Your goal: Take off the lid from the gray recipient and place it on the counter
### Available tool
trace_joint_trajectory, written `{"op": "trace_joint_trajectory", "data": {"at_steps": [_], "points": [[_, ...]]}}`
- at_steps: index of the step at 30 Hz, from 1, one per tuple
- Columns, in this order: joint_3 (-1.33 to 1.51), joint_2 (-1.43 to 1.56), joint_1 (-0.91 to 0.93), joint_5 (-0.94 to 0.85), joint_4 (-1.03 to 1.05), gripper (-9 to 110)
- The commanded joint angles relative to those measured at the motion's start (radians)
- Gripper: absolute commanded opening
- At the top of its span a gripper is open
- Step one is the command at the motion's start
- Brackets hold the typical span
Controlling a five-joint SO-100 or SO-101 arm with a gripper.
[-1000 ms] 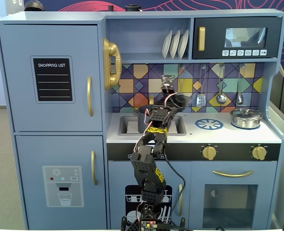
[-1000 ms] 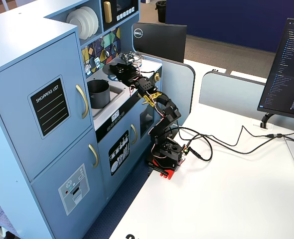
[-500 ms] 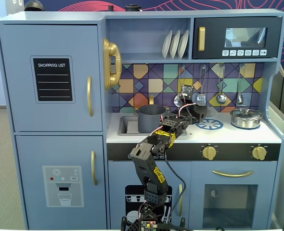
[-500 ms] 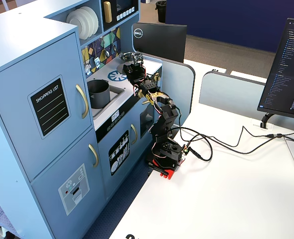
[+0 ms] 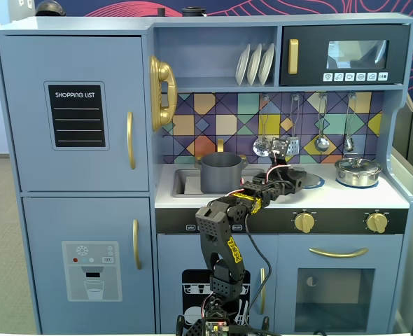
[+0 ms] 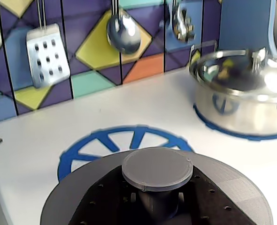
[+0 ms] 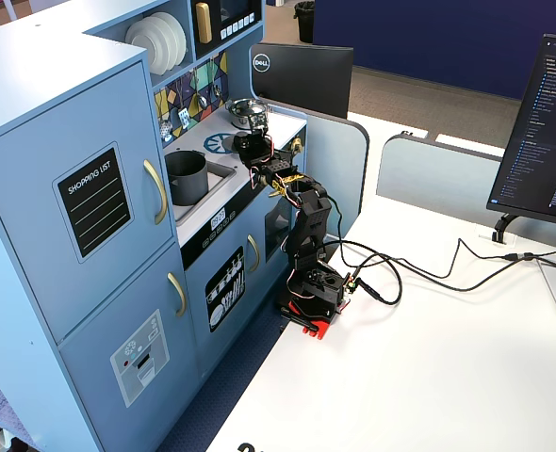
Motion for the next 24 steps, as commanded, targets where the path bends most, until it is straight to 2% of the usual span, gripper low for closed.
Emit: {"op": "trace_joint_trajectory", "data": {"at_steps": [1,21,24], "points": [[0.008,0.003,0.011,0.015,-0.055,0],[0.14,-0.002,0.002,-0.032,-0.101,0],[0.14,0.002,0.003,-0.044,-0.101,9]]}}
